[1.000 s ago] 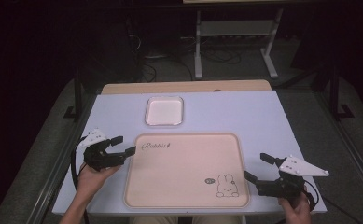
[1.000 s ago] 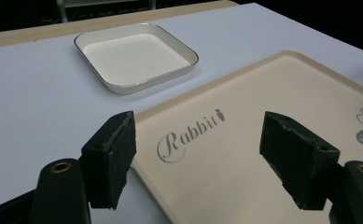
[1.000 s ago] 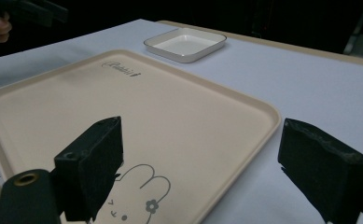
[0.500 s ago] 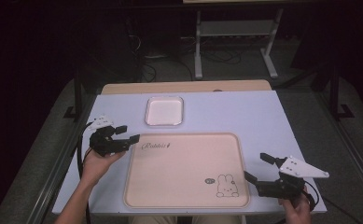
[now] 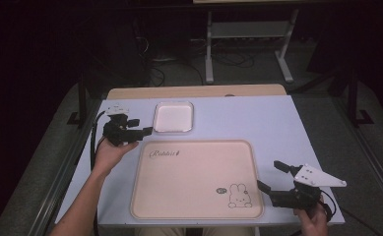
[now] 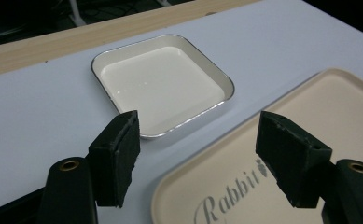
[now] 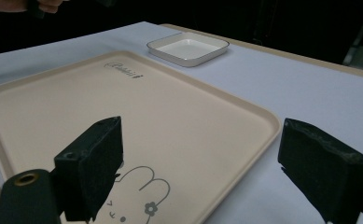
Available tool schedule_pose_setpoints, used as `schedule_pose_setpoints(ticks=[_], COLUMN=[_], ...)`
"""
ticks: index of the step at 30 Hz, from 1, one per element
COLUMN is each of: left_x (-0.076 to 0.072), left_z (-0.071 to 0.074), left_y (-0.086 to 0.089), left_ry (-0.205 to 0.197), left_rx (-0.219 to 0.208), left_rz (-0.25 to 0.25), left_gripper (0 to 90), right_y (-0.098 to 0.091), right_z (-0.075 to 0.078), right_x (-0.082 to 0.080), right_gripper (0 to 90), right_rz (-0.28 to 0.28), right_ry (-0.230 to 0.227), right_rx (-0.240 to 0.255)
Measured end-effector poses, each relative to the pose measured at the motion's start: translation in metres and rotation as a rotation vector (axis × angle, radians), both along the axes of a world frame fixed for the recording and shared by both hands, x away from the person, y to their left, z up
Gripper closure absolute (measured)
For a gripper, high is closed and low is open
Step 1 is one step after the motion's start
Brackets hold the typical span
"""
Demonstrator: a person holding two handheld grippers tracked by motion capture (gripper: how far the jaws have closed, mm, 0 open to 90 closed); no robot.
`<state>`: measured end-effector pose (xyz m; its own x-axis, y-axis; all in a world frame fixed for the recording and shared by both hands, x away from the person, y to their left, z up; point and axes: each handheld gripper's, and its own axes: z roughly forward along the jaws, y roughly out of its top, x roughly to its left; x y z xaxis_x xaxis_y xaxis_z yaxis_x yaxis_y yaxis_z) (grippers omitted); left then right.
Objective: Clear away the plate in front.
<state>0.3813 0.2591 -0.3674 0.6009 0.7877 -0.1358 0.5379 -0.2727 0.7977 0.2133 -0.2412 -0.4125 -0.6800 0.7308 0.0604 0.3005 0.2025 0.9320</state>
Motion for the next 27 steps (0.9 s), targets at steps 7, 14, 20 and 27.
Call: schedule_pose_setpoints(ticks=[7,14,20,27], left_x=[0.026,0.052,0.074,0.092], left_z=[0.004,0.005,0.008,-0.008], left_y=[-0.003,-0.007,-0.012,-0.017], left_ry=[0.022,0.063,0.092,0.165], left_rx=[0.021,0.054,0.072,0.07], left_rz=[0.027,0.059,0.082,0.123], left_gripper=[32.1,33.5,34.8,37.5], right_y=[-0.001,0.0,0.0,0.0], right_z=[0.0,0.0,0.0,0.0], right_x=[0.0,0.001,0.001,0.001], right_gripper=[13.1,13.1,13.1,13.1], right_rz=[0.011,0.019,0.023,0.03], right_ry=[-0.001,-0.007,-0.012,-0.015], right_rx=[0.002,-0.001,-0.002,0.0])
